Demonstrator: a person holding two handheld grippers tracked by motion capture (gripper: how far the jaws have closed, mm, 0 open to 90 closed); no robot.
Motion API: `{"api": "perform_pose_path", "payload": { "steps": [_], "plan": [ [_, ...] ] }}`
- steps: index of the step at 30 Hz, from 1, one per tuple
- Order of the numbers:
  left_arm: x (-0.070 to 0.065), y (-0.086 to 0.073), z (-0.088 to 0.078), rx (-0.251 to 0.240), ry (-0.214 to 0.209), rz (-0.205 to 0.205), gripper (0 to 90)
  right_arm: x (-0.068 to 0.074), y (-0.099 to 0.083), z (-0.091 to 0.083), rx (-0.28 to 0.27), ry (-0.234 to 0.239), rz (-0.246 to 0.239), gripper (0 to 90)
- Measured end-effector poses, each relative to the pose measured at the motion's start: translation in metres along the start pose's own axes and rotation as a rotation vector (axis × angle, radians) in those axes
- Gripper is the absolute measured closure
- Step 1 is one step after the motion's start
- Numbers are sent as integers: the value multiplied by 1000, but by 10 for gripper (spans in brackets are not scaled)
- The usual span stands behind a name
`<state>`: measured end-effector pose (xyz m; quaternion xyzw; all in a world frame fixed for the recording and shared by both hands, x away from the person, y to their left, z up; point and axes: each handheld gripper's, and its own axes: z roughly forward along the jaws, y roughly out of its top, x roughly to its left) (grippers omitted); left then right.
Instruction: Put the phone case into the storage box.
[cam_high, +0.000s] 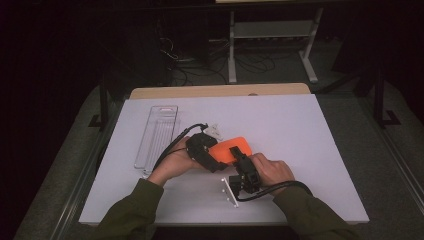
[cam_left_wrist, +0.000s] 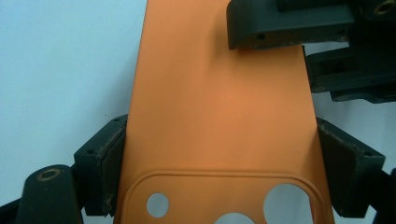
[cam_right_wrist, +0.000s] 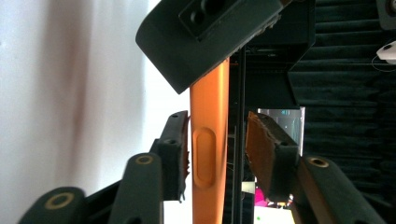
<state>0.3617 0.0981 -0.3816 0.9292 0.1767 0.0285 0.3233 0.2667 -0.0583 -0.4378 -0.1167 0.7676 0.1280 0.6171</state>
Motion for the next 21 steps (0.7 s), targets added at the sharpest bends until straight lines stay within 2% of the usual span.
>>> {"api": "perform_pose_path", "payload": {
  "steps": [11, 12, 13, 14, 19, 21],
  "plan": [
    [1, 0, -1, -4, 3, -9, 154, 0, 1, -1, 0, 17, -4, 715],
    [2, 0, -2, 6, 4, 3, 154, 1, 1, -1, 0, 18, -6, 717],
    [1, 0, -1, -3, 3, -8, 154, 1, 1, -1, 0, 17, -7, 719],
    [2, 0, -2, 11, 4, 8, 154, 1, 1, -1, 2, 16, -8, 721],
    [2, 0, -2, 11, 0, 4, 153, 2, 2, -1, 12, 10, -20, 741],
    [2, 0, -2, -2, -2, -10, 153, 2, 2, -1, 13, 4, -23, 750]
  ]
}}
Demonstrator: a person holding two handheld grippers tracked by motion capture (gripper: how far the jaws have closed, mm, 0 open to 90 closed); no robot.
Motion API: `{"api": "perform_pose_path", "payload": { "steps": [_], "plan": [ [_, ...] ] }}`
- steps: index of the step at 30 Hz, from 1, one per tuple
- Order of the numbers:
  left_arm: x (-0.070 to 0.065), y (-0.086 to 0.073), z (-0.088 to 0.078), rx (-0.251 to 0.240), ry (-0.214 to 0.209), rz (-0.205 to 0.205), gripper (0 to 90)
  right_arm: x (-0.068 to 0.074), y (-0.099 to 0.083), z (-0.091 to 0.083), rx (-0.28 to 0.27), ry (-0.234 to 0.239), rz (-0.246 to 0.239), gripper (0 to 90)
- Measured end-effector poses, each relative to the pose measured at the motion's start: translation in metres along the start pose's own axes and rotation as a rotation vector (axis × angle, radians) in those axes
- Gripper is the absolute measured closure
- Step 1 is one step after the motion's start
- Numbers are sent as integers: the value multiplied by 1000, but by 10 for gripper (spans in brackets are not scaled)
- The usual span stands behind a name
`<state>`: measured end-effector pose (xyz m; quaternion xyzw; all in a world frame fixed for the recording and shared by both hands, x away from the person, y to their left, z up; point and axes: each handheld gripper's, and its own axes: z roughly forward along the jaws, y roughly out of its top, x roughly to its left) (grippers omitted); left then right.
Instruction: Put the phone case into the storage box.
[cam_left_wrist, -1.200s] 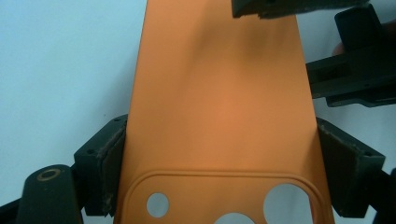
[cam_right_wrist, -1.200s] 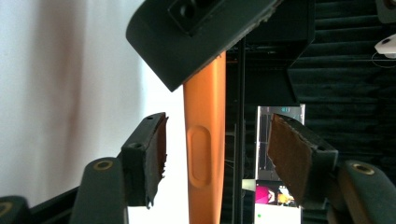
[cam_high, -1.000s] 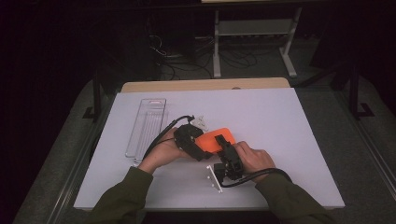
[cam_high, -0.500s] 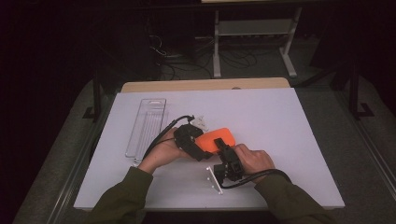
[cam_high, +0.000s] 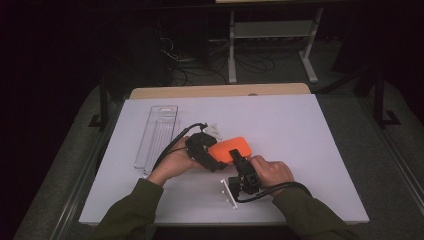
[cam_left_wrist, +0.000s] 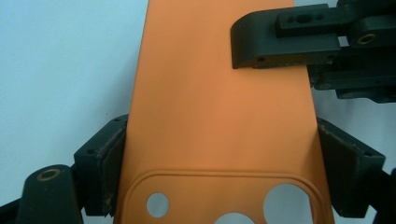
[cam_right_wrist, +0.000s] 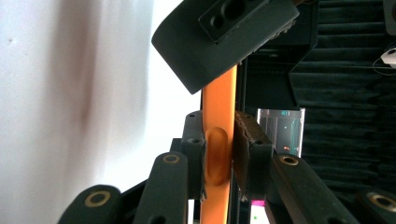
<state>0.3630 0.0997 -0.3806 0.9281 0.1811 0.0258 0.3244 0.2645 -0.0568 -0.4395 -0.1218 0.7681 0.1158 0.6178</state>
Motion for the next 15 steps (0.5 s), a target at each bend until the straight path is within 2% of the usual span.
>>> {"api": "perform_pose_path", "payload": {
  "steps": [1, 3, 9, 15],
  "plan": [
    [0, 0, 0, -5, -6, -9, 153, 0, 0, 0, -1, -3, 1, 755],
    [1, 0, -1, 6, -5, 6, 153, 0, 0, 0, 0, -8, 1, 765],
    [0, 0, -1, -14, -21, -27, 152, -1, 0, -1, 6, -19, 5, 802],
    [0, 1, -1, -21, -26, -30, 151, -1, 0, -2, 7, -28, 6, 815]
  ]
}}
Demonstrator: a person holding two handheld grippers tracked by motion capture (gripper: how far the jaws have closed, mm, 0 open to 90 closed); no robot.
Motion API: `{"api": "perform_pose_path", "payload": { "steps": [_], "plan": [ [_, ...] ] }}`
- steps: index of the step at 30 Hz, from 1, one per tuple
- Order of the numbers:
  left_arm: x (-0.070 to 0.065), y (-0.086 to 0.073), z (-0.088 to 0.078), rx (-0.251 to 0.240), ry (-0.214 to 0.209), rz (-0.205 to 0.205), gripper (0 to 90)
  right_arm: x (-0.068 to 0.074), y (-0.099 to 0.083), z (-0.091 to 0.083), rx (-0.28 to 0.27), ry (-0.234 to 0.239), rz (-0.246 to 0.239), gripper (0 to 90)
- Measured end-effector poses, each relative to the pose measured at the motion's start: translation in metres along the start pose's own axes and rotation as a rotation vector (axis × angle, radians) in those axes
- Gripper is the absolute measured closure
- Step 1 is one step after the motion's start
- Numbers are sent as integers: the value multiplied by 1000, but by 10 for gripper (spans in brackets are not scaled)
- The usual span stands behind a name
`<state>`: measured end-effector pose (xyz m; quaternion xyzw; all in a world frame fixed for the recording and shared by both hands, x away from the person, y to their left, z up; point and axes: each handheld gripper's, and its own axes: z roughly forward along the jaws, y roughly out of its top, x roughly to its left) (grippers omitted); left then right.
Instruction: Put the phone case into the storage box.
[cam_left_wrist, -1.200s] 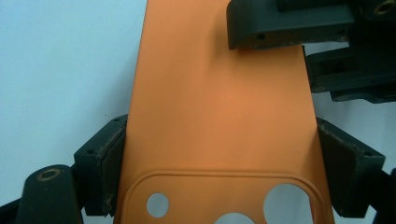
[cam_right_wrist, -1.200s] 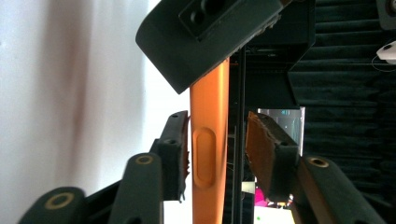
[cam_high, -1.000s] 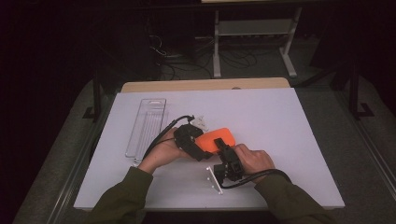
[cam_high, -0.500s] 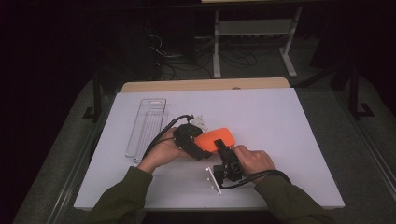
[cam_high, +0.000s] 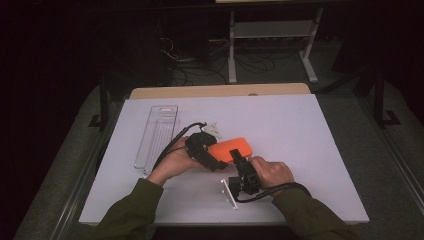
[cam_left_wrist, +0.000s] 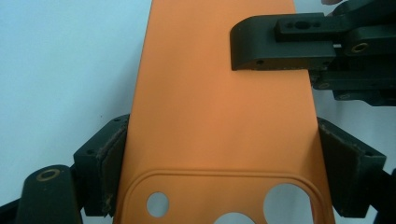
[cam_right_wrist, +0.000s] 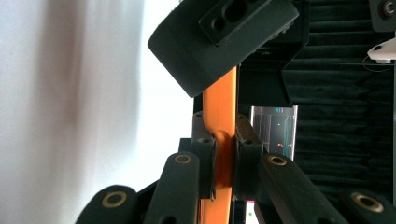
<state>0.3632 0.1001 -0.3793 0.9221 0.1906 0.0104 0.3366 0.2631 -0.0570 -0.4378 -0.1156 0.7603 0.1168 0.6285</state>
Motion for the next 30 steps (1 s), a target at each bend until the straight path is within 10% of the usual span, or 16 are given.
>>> {"api": "perform_pose_path", "payload": {
  "steps": [30],
  "plan": [
    [2, 0, -12, -85, -58, 2, 109, -2, -1, -1, -2, -34, 35, 826]
  ]
}}
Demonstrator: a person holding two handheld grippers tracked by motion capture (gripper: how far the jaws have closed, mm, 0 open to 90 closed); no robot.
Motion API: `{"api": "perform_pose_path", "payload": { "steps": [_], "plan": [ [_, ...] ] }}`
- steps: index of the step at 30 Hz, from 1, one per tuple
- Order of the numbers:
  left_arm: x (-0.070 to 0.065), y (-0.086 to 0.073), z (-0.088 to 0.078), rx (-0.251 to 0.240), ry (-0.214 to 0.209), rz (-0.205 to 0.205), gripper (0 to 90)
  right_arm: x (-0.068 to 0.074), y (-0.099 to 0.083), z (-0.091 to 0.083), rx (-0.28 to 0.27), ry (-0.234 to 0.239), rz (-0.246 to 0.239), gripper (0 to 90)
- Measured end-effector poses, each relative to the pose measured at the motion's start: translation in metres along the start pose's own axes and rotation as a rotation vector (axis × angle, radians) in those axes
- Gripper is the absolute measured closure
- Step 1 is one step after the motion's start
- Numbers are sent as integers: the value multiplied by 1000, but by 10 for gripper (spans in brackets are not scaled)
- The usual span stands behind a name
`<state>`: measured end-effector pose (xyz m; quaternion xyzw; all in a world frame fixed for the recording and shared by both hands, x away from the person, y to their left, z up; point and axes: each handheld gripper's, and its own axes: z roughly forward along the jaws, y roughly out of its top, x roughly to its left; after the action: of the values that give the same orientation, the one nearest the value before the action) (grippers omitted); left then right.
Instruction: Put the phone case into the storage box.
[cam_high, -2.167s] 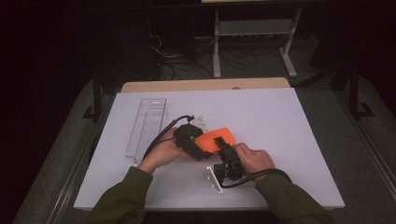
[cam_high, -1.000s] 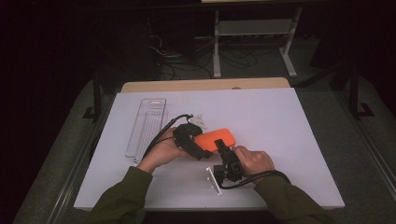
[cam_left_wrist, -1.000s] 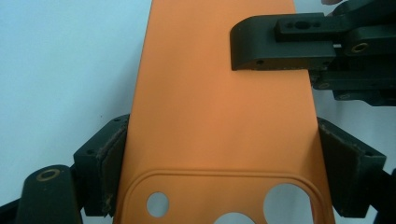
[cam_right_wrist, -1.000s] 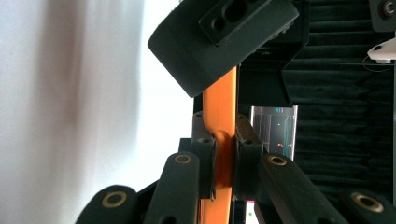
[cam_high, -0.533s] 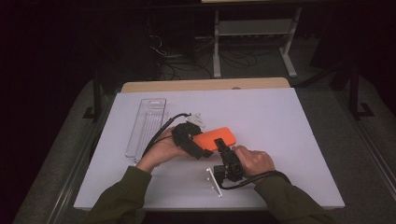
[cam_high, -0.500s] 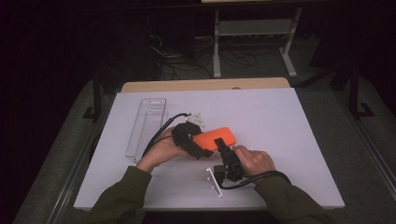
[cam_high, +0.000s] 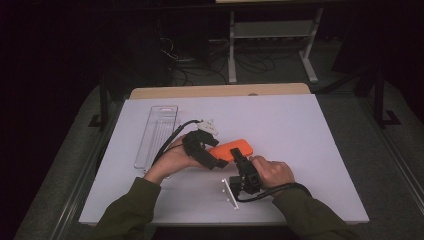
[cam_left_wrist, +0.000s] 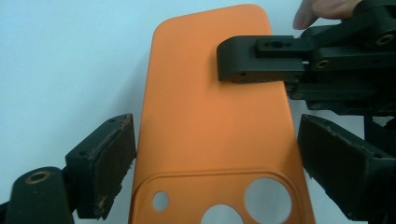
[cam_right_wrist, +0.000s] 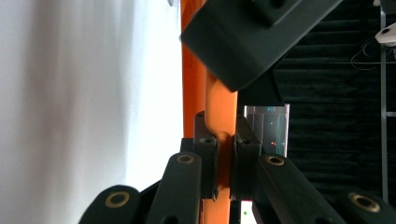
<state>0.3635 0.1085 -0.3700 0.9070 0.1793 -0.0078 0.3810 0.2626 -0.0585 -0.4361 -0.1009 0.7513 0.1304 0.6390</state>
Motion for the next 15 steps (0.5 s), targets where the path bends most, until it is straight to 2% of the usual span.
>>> {"api": "perform_pose_path", "payload": {
  "steps": [4, 11, 15],
  "plan": [
    [-1, 1, -2, 3, -10, 3, 93, 0, -1, 1, 2, 5, -7, 826],
    [0, 1, -5, -6, 14, 15, 35, 0, -4, 2, 15, 14, 5, 824],
    [1, 0, -8, -16, 14, 6, 14, 0, -8, 3, 28, 11, 1, 824]
  ]
}}
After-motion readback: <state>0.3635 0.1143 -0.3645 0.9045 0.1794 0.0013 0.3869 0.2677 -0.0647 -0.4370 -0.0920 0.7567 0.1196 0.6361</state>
